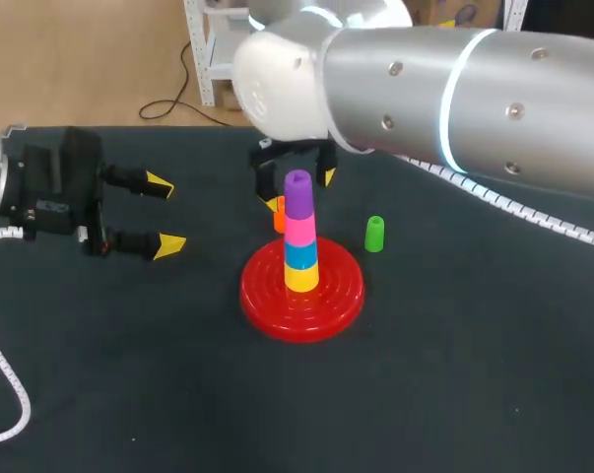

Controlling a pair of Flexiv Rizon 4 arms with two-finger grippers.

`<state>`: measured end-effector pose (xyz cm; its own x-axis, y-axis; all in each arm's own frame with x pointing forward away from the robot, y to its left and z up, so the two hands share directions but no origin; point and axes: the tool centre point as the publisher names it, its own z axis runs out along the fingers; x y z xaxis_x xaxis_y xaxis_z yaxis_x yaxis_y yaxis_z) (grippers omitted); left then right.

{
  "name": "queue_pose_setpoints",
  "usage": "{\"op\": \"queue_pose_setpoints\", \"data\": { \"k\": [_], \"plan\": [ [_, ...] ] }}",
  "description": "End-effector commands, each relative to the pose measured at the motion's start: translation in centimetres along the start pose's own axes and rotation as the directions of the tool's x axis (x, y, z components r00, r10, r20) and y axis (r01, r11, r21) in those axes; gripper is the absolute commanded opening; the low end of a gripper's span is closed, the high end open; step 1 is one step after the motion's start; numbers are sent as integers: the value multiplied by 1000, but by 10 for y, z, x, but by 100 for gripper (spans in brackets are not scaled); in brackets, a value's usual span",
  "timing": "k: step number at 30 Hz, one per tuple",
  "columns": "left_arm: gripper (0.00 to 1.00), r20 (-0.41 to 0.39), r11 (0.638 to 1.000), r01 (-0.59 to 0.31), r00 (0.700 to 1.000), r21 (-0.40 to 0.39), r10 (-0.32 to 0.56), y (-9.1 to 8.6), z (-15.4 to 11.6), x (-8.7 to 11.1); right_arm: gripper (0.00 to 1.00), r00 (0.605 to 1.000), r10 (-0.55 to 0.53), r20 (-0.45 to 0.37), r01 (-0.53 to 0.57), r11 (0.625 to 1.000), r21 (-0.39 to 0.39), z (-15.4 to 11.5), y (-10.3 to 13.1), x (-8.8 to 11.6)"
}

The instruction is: Pick up and stack the cylinders on the red base in this order: pink,purple,orange,green

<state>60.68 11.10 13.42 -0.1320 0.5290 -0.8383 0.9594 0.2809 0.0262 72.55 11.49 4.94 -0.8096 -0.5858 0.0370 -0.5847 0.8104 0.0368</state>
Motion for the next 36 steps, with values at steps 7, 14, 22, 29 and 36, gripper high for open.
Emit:
{"op": "queue_pose_setpoints", "data": {
  "k": [7, 14, 22, 29, 36],
  "plan": [
    [100, 6, 1000, -3, 1000, -3, 3, 0, 0, 2, 100, 999, 25, 35, -26, 999, 46, 16, 5, -12],
    [100, 6, 1000, -3, 1000, -3, 3, 0, 0, 2, 100, 999, 25, 34, -27, 998, 58, 19, 6, -15],
    [100, 6, 1000, -3, 1000, -3, 3, 0, 0, 2, 67, 999, 38, 22, -39, 998, 51, 24, 7, -14],
    [100, 6, 1000, -3, 1000, -3, 3, 0, 0, 2, 57, 999, 46, 14, -47, 998, 43, 30, 9, -14],
    [100, 6, 1000, -3, 1000, -3, 3, 0, 0, 2, 48, 999, 51, 19, -52, 998, 43, 28, 10, -18]
  ]
}}
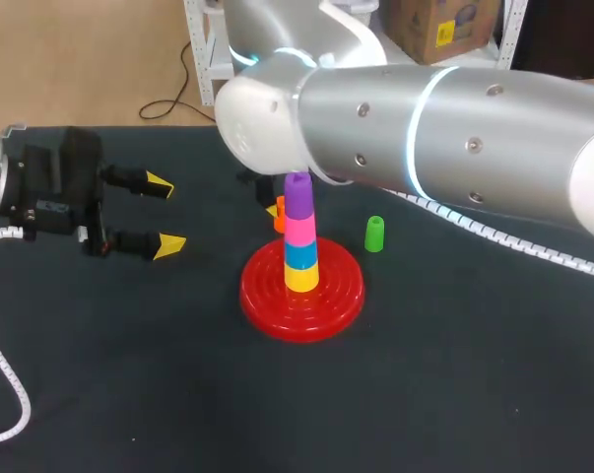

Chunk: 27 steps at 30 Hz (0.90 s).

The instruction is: Pick up and stack the cylinders on the red base in this order: pink,purple,orange,green

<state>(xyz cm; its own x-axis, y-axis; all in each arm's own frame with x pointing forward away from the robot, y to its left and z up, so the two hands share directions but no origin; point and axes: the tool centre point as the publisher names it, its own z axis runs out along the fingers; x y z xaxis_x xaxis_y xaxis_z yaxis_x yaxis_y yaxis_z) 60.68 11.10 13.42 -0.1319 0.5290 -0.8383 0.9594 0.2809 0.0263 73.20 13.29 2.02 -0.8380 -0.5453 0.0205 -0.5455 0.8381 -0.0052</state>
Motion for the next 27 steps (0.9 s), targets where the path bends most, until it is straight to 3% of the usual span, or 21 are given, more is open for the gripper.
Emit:
{"op": "queue_pose_setpoints", "data": {
  "k": [1, 27],
  "plan": [
    [100, 6, 1000, -3, 1000, -3, 3, 0, 0, 2, 47, 1000, 3, 1, -3, 1000, 3, -1, 0, -1],
    [100, 6, 1000, -3, 1000, -3, 3, 0, 0, 2, 39, 1000, 6, -2, -6, 1000, 8, -3, 0, -1]
  ]
}}
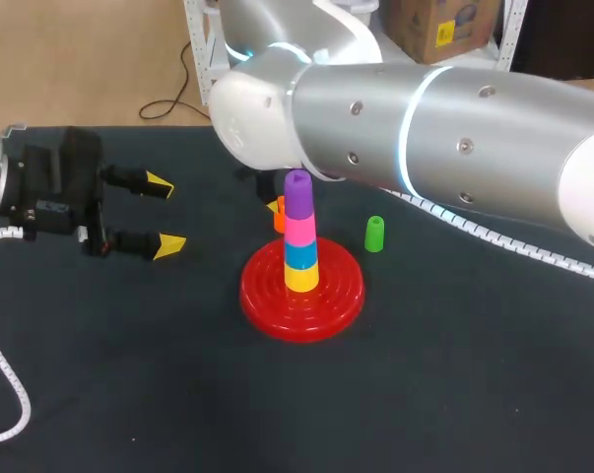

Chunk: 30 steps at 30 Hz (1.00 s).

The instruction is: Pick up and stack the cylinders on the red base in this order: pink,purple,orange,green

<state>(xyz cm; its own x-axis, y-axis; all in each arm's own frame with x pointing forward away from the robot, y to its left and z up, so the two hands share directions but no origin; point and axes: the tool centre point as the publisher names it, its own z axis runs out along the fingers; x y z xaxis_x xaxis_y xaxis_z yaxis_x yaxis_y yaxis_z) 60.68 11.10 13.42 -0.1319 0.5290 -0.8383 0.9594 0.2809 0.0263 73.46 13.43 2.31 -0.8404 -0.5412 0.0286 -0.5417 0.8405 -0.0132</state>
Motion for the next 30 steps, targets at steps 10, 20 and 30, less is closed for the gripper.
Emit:
{"op": "queue_pose_setpoints", "data": {
  "k": [10, 20, 30],
  "plan": [
    [100, 6, 1000, -3, 1000, -3, 3, 0, 0, 2, 25, 1000, -1, 2, 1, 1000, 2, 1, 1, -1],
    [100, 6, 1000, -3, 1000, -3, 3, 0, 0, 2, 0, 1000, -8, -6, 8, 1000, 5, -2, 2, -2],
    [100, 6, 1000, -3, 1000, -3, 3, 0, 0, 2, 0, 998, 62, -25, -62, 998, 20, -58, -15, -13]
  ]
}}
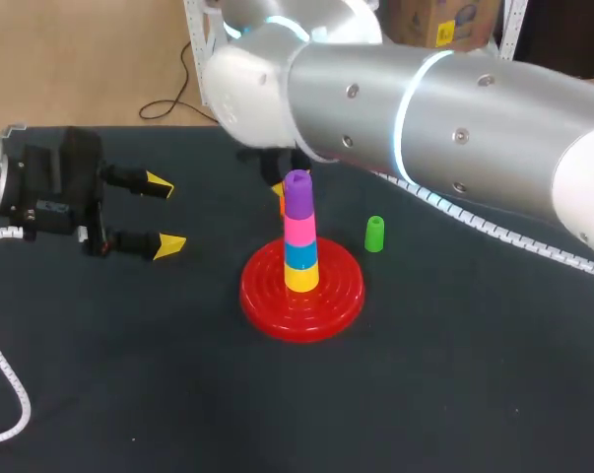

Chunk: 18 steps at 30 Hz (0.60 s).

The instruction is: Pick up and stack the cylinders on the red base in this order: pink,purple,orange,green

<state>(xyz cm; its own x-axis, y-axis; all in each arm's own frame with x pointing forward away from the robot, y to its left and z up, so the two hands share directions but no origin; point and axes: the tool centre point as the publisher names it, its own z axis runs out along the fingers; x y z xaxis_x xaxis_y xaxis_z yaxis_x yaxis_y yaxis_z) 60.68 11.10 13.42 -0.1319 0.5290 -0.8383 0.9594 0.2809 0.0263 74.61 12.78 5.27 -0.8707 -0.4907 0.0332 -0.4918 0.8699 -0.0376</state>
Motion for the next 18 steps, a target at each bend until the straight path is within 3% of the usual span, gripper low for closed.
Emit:
{"op": "queue_pose_setpoints", "data": {
  "k": [1, 11, 18],
  "plan": [
    [100, 6, 1000, -3, 1000, -3, 3, 0, 0, 2, 0, 1000, 5, -12, -5, 1000, -3, -37, -5, -9],
    [100, 6, 1000, -3, 1000, -3, 3, 0, 0, 2, 0, 999, 14, 41, -14, 1000, 0, -130, -9, -3],
    [100, 6, 1000, -3, 1000, -3, 3, 0, 0, 2, 0, 994, 22, 106, -22, 1000, -4, -183, -8, 17]
  ]
}}
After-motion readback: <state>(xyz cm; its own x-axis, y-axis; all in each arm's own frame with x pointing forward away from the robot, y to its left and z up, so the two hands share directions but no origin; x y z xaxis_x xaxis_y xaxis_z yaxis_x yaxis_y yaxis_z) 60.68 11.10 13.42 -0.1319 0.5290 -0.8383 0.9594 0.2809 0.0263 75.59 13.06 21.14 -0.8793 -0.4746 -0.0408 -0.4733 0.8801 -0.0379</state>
